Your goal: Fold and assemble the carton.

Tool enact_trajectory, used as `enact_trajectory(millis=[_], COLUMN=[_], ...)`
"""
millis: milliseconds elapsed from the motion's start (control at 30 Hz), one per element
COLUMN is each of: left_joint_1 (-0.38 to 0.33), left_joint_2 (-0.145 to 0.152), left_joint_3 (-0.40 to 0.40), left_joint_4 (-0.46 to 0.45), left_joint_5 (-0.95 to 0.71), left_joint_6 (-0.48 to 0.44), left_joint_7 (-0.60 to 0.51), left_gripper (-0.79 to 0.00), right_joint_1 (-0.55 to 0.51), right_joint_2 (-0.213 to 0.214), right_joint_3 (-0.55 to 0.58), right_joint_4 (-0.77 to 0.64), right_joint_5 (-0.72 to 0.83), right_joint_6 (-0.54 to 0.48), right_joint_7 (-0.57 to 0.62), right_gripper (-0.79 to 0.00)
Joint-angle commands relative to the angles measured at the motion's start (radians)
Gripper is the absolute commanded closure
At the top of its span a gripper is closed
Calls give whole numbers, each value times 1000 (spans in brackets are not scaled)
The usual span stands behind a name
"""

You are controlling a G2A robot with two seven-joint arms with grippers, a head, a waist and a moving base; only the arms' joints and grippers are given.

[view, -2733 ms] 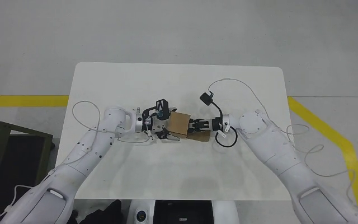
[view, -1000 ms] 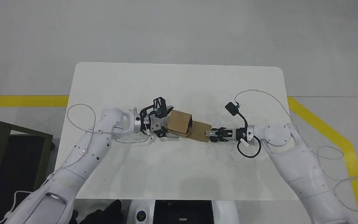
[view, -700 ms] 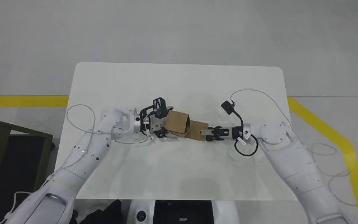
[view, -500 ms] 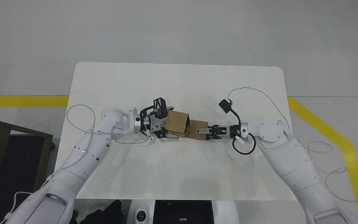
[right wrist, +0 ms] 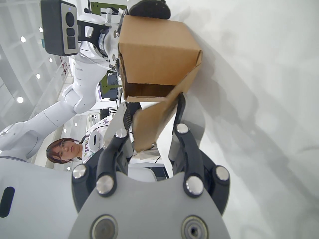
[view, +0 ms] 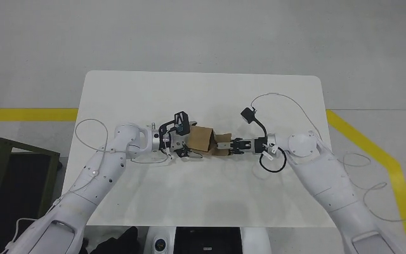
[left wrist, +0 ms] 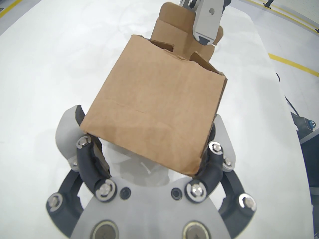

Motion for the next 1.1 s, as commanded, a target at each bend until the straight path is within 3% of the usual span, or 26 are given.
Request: enact_trajectory(millis=[0,333,633,1067], left_joint_1=[0,1,5,2], left_joint_2=[0,-1,-2,-5], left_joint_3=[-1,-4,-4,3], left_joint_4=[0,-1,0,2], left_joint_5=[2,5,7,10], left_joint_6=[-2,-10,-16,-20], left_joint_7=[-2,-7,-14,-24], left_gripper=[-785,-785,-785,-785], right_joint_1=[11,69,64,58], right_joint_2=[-4,-31,-32,-43], right_joint_3=[-10,-69,-48,-56], right_joint_4=[3,37,52,99], right_joint_5=[2,1,49,113], right_joint_6=[-3,-13,-60,-90], right_joint_7=[1,2,11,40], right_gripper=[-342,-360,-385,-252])
